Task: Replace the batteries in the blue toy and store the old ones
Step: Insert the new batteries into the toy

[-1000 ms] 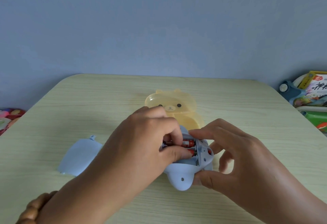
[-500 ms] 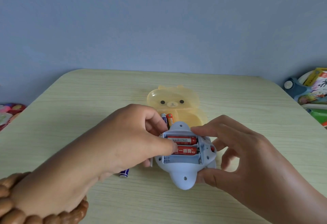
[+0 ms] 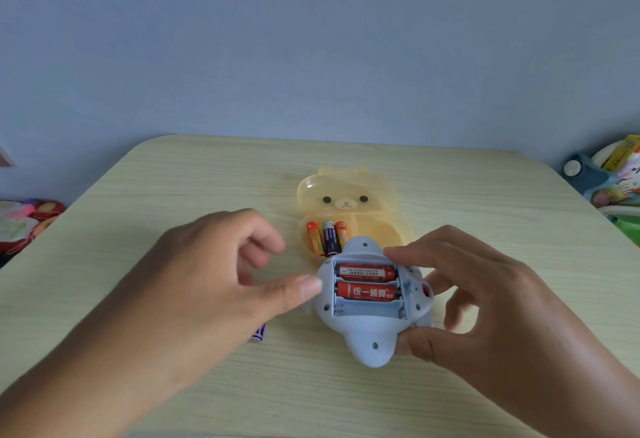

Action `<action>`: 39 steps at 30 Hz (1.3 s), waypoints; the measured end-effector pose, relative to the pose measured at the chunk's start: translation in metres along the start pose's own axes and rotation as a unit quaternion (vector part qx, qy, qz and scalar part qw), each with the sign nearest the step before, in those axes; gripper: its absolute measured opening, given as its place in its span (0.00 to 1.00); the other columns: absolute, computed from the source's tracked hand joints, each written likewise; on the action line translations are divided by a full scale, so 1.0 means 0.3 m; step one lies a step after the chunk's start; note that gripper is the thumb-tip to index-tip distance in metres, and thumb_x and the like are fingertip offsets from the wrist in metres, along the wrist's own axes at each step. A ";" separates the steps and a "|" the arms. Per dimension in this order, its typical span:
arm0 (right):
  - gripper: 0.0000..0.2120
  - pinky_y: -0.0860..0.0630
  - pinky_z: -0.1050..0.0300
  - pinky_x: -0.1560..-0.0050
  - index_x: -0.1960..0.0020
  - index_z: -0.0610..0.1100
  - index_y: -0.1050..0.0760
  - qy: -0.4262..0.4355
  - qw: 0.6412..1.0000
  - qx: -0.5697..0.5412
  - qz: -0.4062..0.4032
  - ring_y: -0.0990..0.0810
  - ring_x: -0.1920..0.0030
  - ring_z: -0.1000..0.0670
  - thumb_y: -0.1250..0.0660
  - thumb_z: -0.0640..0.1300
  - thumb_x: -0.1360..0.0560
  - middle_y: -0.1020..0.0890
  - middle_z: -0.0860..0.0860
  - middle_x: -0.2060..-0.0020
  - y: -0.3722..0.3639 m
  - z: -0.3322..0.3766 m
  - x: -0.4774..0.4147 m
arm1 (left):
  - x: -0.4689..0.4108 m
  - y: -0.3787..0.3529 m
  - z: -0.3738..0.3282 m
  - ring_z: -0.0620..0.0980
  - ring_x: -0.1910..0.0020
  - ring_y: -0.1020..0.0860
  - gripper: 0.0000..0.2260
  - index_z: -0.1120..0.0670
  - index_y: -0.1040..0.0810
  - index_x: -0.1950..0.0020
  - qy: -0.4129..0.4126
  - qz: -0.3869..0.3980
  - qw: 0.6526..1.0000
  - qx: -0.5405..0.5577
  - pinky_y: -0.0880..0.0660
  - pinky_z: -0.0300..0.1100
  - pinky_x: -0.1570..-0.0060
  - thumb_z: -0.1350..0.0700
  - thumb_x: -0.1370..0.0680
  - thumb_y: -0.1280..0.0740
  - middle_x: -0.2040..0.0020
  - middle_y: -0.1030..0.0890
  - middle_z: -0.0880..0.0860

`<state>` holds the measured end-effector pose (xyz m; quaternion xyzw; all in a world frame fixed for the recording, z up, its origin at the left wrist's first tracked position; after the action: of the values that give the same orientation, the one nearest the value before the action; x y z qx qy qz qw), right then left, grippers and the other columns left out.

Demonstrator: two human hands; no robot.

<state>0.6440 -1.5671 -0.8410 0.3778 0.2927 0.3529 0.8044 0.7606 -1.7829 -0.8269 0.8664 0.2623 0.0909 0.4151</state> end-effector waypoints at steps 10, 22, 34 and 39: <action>0.32 0.22 0.63 0.67 0.40 0.62 0.23 -0.005 1.000 -0.013 0.001 0.19 0.50 0.58 0.17 0.47 0.40 0.22 0.63 0.46 -0.001 -0.001 0.002 | 0.027 -0.031 0.036 0.39 0.62 0.23 0.12 0.39 0.22 0.49 -0.016 0.025 0.981 -0.191 0.24 0.38 0.59 0.42 0.31 0.27 0.60 0.21 0.41; 0.32 0.22 0.61 0.67 0.41 0.63 0.23 -0.010 1.000 -0.024 -0.003 0.19 0.51 0.59 0.17 0.48 0.41 0.23 0.63 0.46 -0.006 -0.006 -0.002 | 0.019 0.021 -0.094 0.46 0.63 0.16 0.12 0.42 0.19 0.49 -0.198 -0.017 0.962 0.190 0.22 0.32 0.64 0.52 0.31 0.26 0.58 0.14 0.46; 0.31 0.21 0.58 0.68 0.40 0.60 0.21 0.002 1.000 -0.028 -0.014 0.19 0.53 0.56 0.17 0.46 0.41 0.22 0.60 0.47 -0.009 -0.018 -0.002 | 0.009 -0.069 -0.176 0.36 0.57 0.23 0.08 0.41 0.18 0.53 -0.297 0.007 0.955 -0.005 0.27 0.33 0.60 0.46 0.31 0.28 0.61 0.21 0.37; 0.32 0.22 0.58 0.67 0.41 0.61 0.21 0.000 0.999 -0.040 -0.006 0.19 0.51 0.57 0.17 0.44 0.41 0.22 0.60 0.47 -0.010 -0.017 -0.004 | 0.007 -0.093 -0.191 0.40 0.53 0.20 0.08 0.43 0.14 0.52 -0.309 0.030 0.950 -0.022 0.23 0.37 0.58 0.50 0.30 0.28 0.57 0.19 0.38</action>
<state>0.6404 -1.5675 -0.8459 0.3436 0.2803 0.3596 0.8210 0.7303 -1.7288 -0.8119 0.8500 0.0925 -0.1632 0.4922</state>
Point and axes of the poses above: each hand's wrist, its own x-axis away from the middle knuckle, its own y-axis out of the back of the hand, z = x × y, the point moved 3 cm from there along -x, towards the middle knuckle
